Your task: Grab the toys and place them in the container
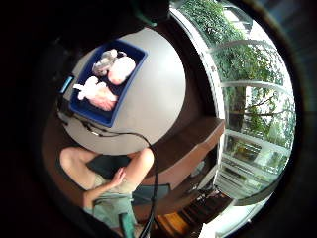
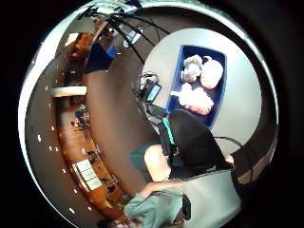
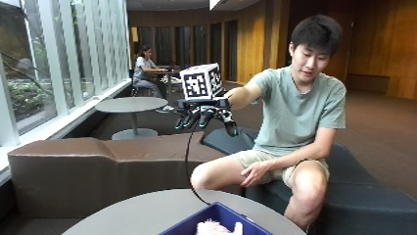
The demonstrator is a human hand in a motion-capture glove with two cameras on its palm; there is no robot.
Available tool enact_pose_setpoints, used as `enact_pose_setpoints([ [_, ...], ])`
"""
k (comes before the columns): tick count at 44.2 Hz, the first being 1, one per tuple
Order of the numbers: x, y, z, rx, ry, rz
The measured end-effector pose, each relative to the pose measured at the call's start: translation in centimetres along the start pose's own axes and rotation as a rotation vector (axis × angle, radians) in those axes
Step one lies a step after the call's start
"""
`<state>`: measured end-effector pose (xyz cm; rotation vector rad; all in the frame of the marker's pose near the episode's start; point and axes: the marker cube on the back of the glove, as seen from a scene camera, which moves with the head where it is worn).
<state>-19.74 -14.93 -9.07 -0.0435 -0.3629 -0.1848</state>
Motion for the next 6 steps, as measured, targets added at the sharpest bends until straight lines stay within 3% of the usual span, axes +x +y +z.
enact_pose_setpoints([
  [6,-0.18,0.27,0.09,0.033,-0.066,-0.002],
])
